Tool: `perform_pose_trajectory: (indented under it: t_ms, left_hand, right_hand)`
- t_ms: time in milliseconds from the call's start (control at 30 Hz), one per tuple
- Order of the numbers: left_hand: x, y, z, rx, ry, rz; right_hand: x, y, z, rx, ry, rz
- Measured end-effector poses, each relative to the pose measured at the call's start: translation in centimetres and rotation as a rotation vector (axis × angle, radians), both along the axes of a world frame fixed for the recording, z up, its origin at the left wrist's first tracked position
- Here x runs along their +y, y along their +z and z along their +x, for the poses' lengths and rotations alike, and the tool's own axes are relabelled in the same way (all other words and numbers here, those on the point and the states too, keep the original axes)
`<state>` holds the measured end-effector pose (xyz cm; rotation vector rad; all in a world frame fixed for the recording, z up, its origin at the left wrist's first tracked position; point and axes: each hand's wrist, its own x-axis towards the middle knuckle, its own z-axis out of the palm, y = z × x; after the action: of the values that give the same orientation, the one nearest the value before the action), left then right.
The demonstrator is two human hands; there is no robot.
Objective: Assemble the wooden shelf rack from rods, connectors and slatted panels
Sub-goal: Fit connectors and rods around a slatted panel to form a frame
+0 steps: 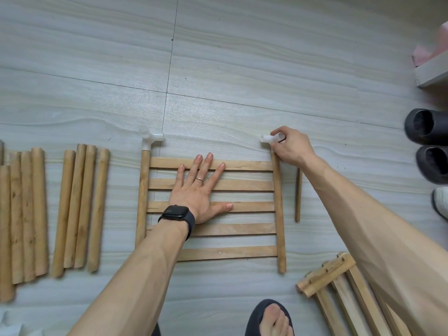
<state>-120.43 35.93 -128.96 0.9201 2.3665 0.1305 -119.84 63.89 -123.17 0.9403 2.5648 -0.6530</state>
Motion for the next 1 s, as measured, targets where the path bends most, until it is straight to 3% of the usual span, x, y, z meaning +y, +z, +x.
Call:
perform_pose_trajectory:
  t_ms: [100, 300, 400, 533, 700, 800, 933, 1000]
  left_hand:
    - [-0.1, 0.1, -0.1, -0.002, -0.011, 0.003]
    - [-0.3, 1.1, -0.3, -0.012, -0.028, 0.061]
    - [-1.3, 2.2, -0.8, 0.047, 0.000, 0.149]
    - [-5.2, 3.2, -2.1, 0.199, 0.205, 0.238]
    - [-12.7, 3.7, -3.5, 0.368, 0.463, 0.193]
    - [-18.6, 4.2, -3.9, 0.408, 0.669, 0.142]
    - [-27.3, 4.6, -2.6, 0.416, 0.953, -0.036]
    - [-31.6, 4.8, -0.8, 0.387, 1.153, -0.139]
  right_hand:
    - [-1.7, -0.6, 0.7, -0.036, 0.072, 0.179]
    - [-7.8, -0.8, 2.8, 0.164, 0.217, 0.460]
    - [-11.0, -0.3, 2.1, 0.231, 0.353, 0.409]
    - [-16.3, 0.2, 0.4, 0.296, 0.442, 0.232]
    - [-22.2, -0.3, -0.1, 0.005, 0.664, 0.157]
    - [-26.3, -0.7, 1.7, -0.070, 0.786, 0.063]
    - [-30.6, -1.8, 5.1, -0.179, 0.845, -0.013]
    - [-31.6, -2.4, 6.2, -0.237, 0.855, 0.041]
